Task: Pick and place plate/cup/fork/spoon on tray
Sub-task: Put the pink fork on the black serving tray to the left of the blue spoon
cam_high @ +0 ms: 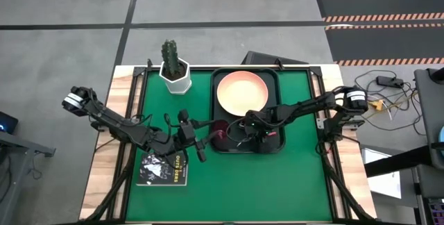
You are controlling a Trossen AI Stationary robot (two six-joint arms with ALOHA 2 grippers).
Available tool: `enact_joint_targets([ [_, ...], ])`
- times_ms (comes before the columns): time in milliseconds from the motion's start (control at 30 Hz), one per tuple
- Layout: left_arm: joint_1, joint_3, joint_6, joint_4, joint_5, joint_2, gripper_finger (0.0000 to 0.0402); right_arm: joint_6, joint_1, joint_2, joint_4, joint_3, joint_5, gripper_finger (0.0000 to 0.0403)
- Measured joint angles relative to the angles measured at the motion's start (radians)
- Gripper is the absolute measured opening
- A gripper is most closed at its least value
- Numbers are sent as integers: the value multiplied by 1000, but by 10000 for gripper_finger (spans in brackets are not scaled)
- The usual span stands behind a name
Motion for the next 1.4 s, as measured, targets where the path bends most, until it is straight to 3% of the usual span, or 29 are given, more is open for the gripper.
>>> enact_joint_targets([
  [233,0,7,39,-1,-6,-1,160,58,-1,-64,-23,-2,20,108],
  [567,-11,1,78,-2,-25,-32,160,130,4,-192,-95,-18,38,107],
  [833,-14,0,77,0,-25,-31,160,71,7,-201,-89,-80,36,89],
  [1033,-14,0,77,0,-25,-31,160,62,7,-186,-85,-97,105,111],
  [1233,-14,0,77,0,-25,-31,160,64,7,-172,-76,-102,105,135],
  [1400,-14,-1,75,1,-25,-31,160,68,7,-148,-75,-104,104,125],
])
